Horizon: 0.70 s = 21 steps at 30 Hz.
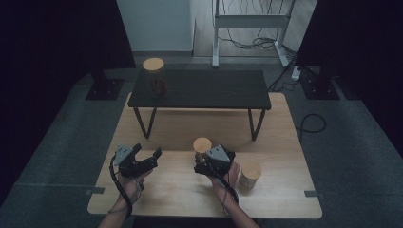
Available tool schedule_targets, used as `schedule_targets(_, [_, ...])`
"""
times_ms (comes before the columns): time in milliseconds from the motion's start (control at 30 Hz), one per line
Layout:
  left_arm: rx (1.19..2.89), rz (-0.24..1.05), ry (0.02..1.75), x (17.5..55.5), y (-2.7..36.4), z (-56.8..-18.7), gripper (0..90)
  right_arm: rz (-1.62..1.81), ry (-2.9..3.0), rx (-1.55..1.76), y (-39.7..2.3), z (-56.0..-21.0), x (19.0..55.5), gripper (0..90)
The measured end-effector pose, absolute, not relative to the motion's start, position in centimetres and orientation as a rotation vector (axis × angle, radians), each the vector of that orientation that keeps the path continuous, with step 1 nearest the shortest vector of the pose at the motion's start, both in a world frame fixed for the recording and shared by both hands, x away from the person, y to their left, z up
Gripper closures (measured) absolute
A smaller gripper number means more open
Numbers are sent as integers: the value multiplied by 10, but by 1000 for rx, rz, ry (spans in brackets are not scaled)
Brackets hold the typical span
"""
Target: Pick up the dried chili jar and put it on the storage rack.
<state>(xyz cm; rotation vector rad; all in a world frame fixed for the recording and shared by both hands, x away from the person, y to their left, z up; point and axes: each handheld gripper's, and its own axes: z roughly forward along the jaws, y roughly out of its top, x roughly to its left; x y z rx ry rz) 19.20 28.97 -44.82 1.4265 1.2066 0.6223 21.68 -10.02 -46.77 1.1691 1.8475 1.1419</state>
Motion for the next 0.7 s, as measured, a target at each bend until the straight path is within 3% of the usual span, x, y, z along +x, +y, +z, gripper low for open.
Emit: schedule_targets(700, [1440,624,1226,196,290,-452,68,1152,1898,1164,-96,-479,240,0])
